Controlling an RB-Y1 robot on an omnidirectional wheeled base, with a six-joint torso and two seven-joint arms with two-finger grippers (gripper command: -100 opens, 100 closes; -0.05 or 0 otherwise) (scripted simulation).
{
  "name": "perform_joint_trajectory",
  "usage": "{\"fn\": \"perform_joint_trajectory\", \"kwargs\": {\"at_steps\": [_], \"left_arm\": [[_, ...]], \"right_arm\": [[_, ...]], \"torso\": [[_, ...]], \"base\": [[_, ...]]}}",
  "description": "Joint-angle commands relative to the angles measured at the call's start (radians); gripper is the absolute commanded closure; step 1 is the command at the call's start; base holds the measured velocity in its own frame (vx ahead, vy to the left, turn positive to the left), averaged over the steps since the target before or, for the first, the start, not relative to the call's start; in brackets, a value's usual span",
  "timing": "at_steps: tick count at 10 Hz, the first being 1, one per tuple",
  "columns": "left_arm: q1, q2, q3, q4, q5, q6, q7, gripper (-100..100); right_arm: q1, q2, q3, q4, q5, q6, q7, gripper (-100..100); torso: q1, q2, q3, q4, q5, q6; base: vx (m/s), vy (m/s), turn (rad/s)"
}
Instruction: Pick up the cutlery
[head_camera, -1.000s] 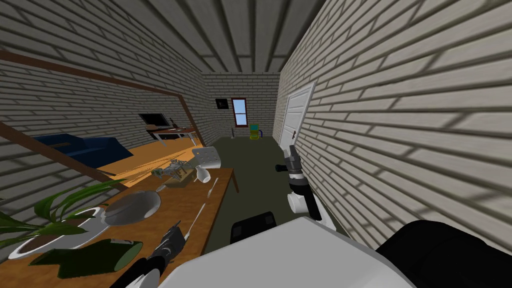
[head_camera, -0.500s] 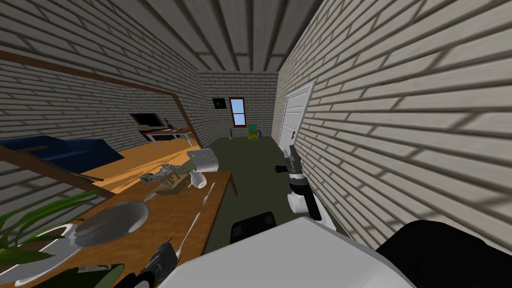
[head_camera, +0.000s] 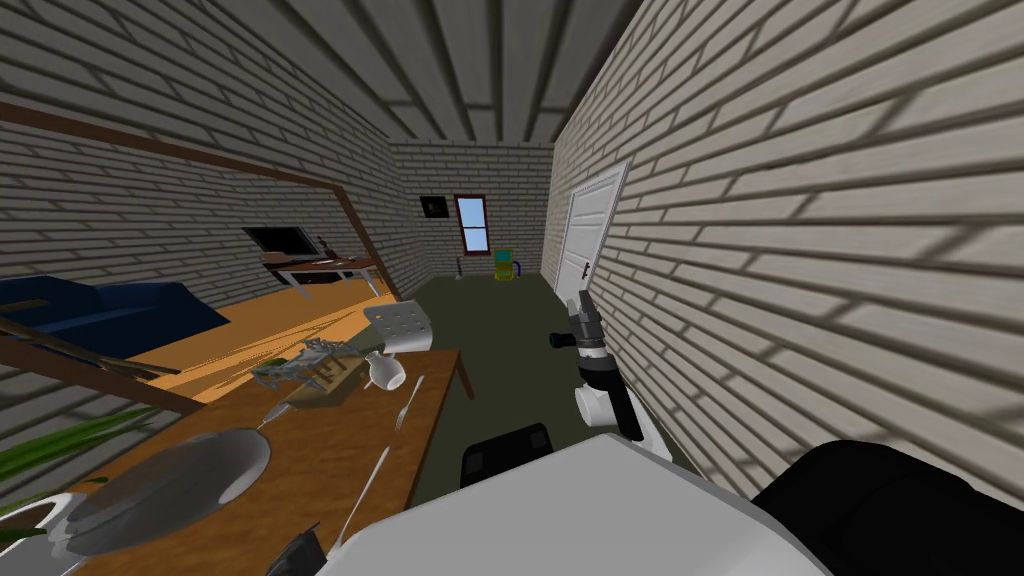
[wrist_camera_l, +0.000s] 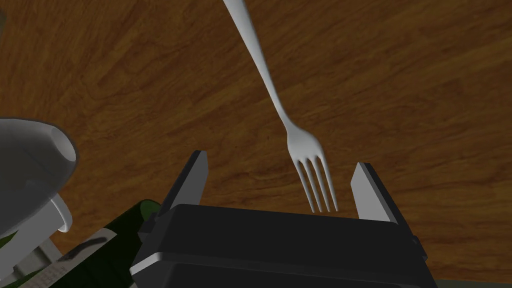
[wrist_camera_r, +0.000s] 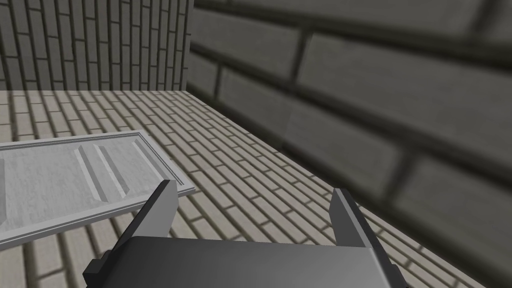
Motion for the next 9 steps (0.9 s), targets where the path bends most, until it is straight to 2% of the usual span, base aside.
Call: {"fn": "perform_joint_trajectory", "kwargs": {"at_steps": [1,2,3,5,6,9], "left_arm": [[-0.002,-0.005,0.012,0.015,-0.004,0.030,0.008,-100],[-0.002,-0.004,0.041,0.046,0.001,0.070,0.019,-100],[-0.002,-0.004,0.041,0.046,0.001,0.073,0.019,-100],[-0.003,-0.002,0.095,0.104,0.010,0.137,0.041,-100],[-0.003,-0.002,0.095,0.105,0.010,0.154,0.041,-100],[-0.005,0.003,0.166,0.179,0.021,0.248,0.068,-100]], "right_arm": [[0.000,0.000,0.000,0.000,0.000,0.000,0.000,0],[0.000,0.000,0.000,0.000,0.000,0.000,0.000,0],[0.000,0.000,0.000,0.000,0.000,0.000,0.000,0],[0.000,0.000,0.000,0.000,0.000,0.000,0.000,0],[0.000,0.000,0.000,0.000,0.000,0.000,0.000,0],[0.000,0.000,0.000,0.000,0.000,0.000,0.000,0]], "torso": [[0.000,0.000,0.000,0.000,0.000,0.000],[0.000,0.001,0.000,0.000,0.000,0.000],[0.000,0.000,0.000,0.000,0.000,0.000],[0.000,0.002,0.001,0.000,0.000,0.000],[0.001,-0.002,-0.001,0.000,0.000,0.000],[0.000,0.000,0.000,0.000,0.000,0.000]], "base": [[0.091,0.004,-0.016],[0.107,-0.005,-0.037],[0.088,0.003,-0.021],[0.122,0.008,-0.037],[0.121,0.005,-0.025],[0.117,0.001,-0.033]]}}
